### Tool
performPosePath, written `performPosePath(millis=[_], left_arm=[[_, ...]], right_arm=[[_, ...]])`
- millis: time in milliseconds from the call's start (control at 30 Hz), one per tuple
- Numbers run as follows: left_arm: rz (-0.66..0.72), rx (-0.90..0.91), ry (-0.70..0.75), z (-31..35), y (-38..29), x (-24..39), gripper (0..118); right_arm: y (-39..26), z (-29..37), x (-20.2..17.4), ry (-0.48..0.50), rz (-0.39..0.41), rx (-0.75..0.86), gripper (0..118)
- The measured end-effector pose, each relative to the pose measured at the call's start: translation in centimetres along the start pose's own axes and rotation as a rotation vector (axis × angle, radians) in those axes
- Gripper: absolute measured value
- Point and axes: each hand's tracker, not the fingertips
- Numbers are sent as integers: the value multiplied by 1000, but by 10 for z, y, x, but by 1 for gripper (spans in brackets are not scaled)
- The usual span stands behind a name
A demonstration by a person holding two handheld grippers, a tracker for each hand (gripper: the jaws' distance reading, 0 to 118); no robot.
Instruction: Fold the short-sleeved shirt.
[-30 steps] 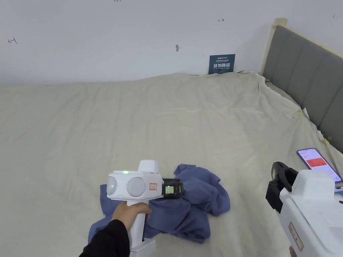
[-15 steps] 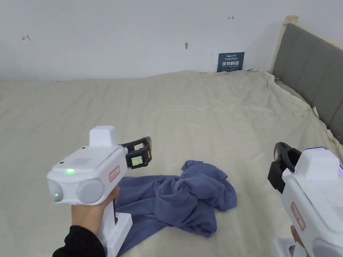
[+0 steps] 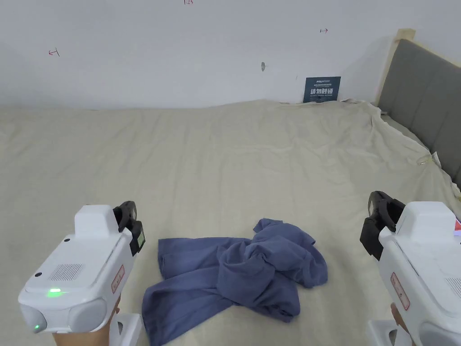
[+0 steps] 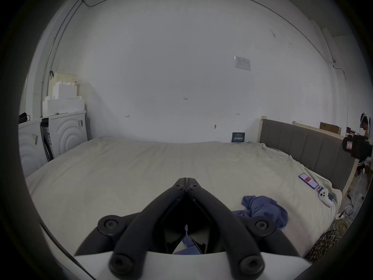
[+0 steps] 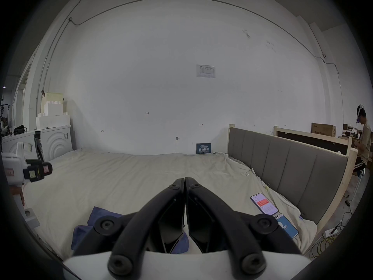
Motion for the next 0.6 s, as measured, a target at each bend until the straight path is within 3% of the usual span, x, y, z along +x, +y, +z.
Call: performPosePath(millis=[267, 600], left_arm=[[26, -78, -10, -2, -14, -7, 0], [132, -485, -46, -41, -53, -3, 0]], right_arm=[[-2, -1, -6, 4, 0, -6, 0], [-9, -3, -4, -3, -16, -28, 0]])
